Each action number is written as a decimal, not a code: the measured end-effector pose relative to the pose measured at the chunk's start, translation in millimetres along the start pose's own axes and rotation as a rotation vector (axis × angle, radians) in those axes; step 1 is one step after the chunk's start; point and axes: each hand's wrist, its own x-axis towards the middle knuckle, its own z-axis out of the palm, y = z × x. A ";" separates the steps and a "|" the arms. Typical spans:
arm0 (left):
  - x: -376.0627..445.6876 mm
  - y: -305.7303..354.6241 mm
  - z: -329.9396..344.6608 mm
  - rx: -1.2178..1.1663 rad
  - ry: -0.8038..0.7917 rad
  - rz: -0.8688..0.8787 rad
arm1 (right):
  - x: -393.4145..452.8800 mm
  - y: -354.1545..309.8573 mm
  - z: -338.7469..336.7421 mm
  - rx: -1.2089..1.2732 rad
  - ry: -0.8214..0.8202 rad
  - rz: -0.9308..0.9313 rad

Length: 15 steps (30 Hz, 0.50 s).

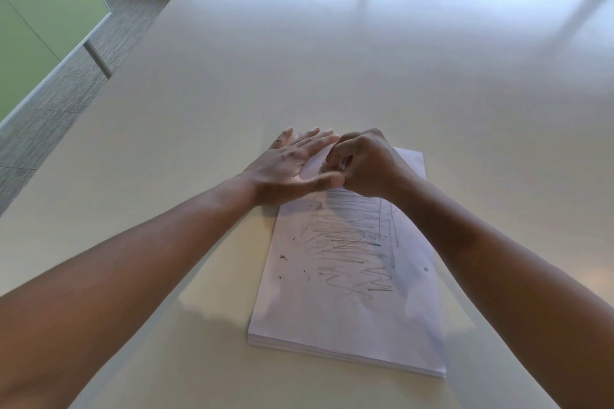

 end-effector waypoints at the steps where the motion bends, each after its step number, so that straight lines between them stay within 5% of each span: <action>1: -3.2 1.2 1.0 0.038 -0.012 0.009 | -0.1 -0.7 0.1 0.004 0.009 0.004; 7: -9.3 4.1 9.4 0.254 -0.050 0.013 | 0.2 -1.4 -0.1 -0.002 0.005 0.006; 15: -10.0 6.3 11.8 0.259 -0.051 -0.048 | -2.8 -0.4 1.8 -0.007 -0.013 -0.041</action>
